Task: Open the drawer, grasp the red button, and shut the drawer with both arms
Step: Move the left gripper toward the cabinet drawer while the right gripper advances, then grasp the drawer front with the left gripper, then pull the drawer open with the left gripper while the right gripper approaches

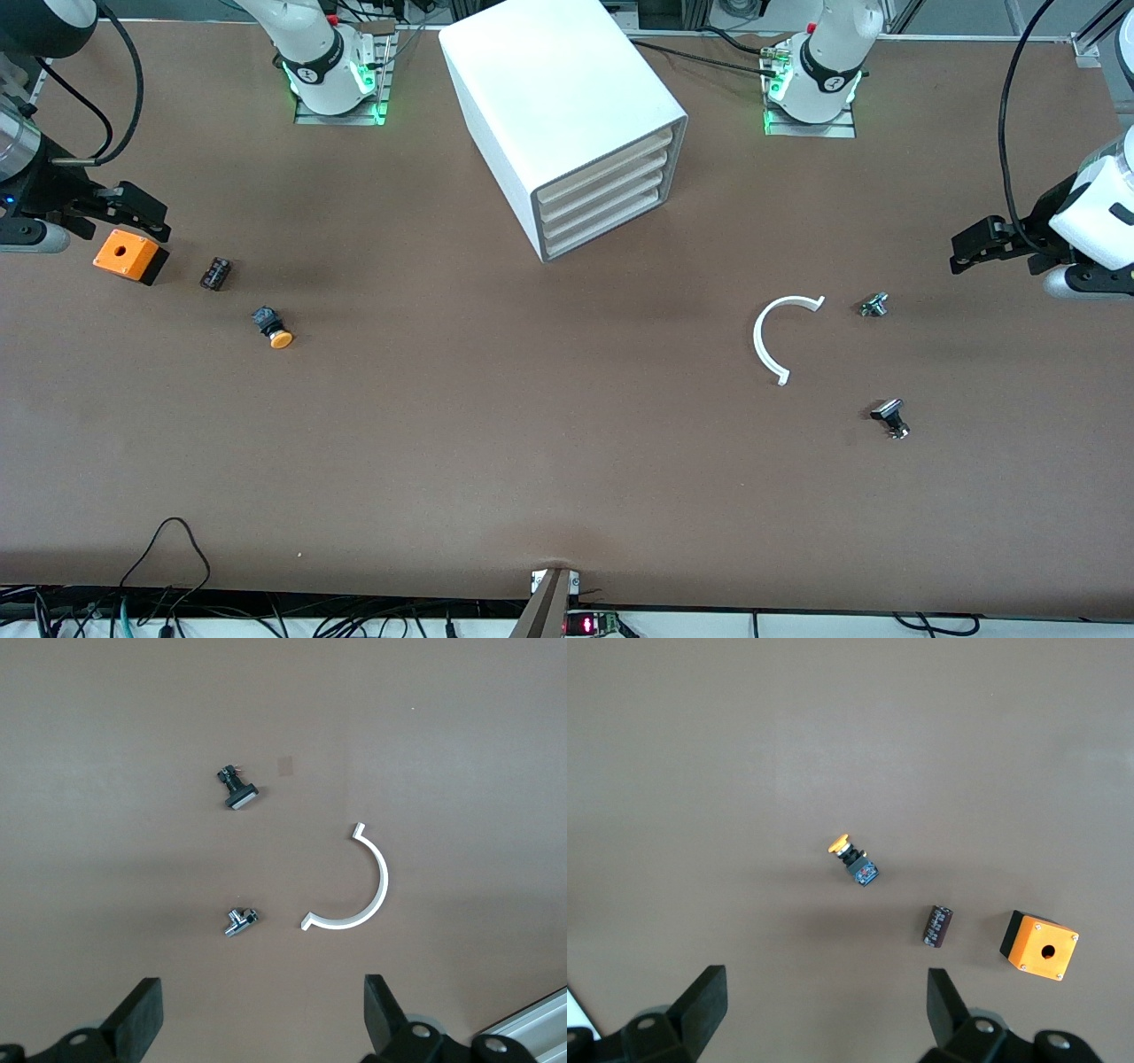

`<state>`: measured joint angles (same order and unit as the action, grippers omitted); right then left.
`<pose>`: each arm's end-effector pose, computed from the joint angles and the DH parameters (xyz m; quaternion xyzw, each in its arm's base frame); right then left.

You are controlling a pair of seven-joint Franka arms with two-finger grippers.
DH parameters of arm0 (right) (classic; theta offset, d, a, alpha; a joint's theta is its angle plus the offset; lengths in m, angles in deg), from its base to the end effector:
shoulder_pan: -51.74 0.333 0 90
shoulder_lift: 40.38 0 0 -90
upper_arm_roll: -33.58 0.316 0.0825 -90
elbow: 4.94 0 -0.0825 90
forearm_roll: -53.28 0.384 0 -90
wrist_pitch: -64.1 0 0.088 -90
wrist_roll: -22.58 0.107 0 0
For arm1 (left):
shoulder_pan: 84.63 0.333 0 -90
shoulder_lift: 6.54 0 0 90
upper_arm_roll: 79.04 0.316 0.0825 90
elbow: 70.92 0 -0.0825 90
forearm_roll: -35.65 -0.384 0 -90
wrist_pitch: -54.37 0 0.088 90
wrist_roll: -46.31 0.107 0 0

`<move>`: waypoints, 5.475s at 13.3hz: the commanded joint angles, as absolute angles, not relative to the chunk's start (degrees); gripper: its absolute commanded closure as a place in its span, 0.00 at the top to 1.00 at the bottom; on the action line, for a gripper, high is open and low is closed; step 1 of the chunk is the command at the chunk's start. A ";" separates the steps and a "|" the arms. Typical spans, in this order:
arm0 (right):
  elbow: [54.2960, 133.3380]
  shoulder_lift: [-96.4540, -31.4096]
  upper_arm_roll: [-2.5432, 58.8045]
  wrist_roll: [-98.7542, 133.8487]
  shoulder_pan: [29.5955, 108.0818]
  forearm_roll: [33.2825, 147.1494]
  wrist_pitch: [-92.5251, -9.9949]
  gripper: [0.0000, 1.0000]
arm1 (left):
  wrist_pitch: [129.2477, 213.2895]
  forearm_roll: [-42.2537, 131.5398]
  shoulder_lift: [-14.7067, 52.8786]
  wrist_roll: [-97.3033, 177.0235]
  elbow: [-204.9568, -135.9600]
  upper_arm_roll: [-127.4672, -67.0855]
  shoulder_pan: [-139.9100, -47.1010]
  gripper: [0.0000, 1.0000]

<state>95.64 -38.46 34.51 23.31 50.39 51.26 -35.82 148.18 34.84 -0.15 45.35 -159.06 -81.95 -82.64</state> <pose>0.5542 -0.0071 0.5703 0.9998 -0.0072 0.0110 0.0176 0.5931 -0.0065 0.5818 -1.0000 0.0000 0.0061 0.0043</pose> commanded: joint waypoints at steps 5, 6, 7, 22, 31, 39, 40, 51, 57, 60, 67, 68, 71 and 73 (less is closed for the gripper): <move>94.73 -38.71 34.55 22.75 50.33 51.52 -34.87 1.00 | 148.85 33.37 0.14 46.40 -157.85 -82.11 -81.38 1.00; 94.73 -38.71 34.46 22.75 50.42 51.52 -34.87 1.00 | 148.85 33.37 0.41 46.14 -157.41 -82.20 -81.47 1.00; 94.73 -38.71 34.46 22.75 50.42 51.52 -34.87 1.00 | 148.85 33.45 0.58 45.44 -157.15 -82.29 -81.73 1.00; 93.59 -39.41 34.46 22.84 50.69 51.52 -35.48 1.00 | 146.93 34.33 6.47 46.31 -157.32 -83.08 -82.69 1.00; 91.91 -48.89 34.46 23.54 56.13 51.26 -35.05 1.00 | 141.56 49.34 14.63 49.90 -157.93 -83.87 -83.93 1.00; 91.83 -48.91 34.55 22.23 59.12 51.61 -34.96 1.00 | 141.64 77.55 21.15 64.75 -174.87 -85.10 -83.93 1.00; 91.83 -48.91 34.55 21.53 59.12 51.87 -34.87 1.00 | 142.34 79.05 21.15 66.07 -176.81 -86.23 -84.02 1.00; 89.03 -49.43 34.46 17.40 59.65 51.61 -35.04 1.00 | 151.84 89.70 20.10 78.21 -192.65 -98.02 -84.81 0.98; 87.43 -49.52 34.55 17.13 62.20 51.88 -35.40 1.00 | 159.02 96.46 18.43 84.97 -199.32 -104.69 -84.81 0.90; 87.34 -49.52 34.55 13.10 63.07 52.23 -35.66 1.00 | 160.80 97.26 17.90 85.60 -200.65 -106.20 -84.81 0.80; 86.55 -50.66 34.72 13.97 67.30 52.23 -37.06 1.00 | 160.72 96.91 18.07 86.65 -200.82 -106.02 -84.63 0.00; 86.55 -50.92 34.72 13.97 67.30 52.23 -37.41 1.00 | 160.72 96.91 18.07 86.65 -200.82 -106.02 -84.63 0.00; 85.85 -51.63 34.90 13.88 67.65 52.23 -37.59 1.00 | 160.89 96.38 17.99 86.65 -200.04 -103.67 -83.93 0.00; 84.89 -52.42 34.90 13.88 68.53 52.31 -37.68 1.00 | 161.07 96.21 18.07 86.56 -198.38 -99.10 -83.93 0.00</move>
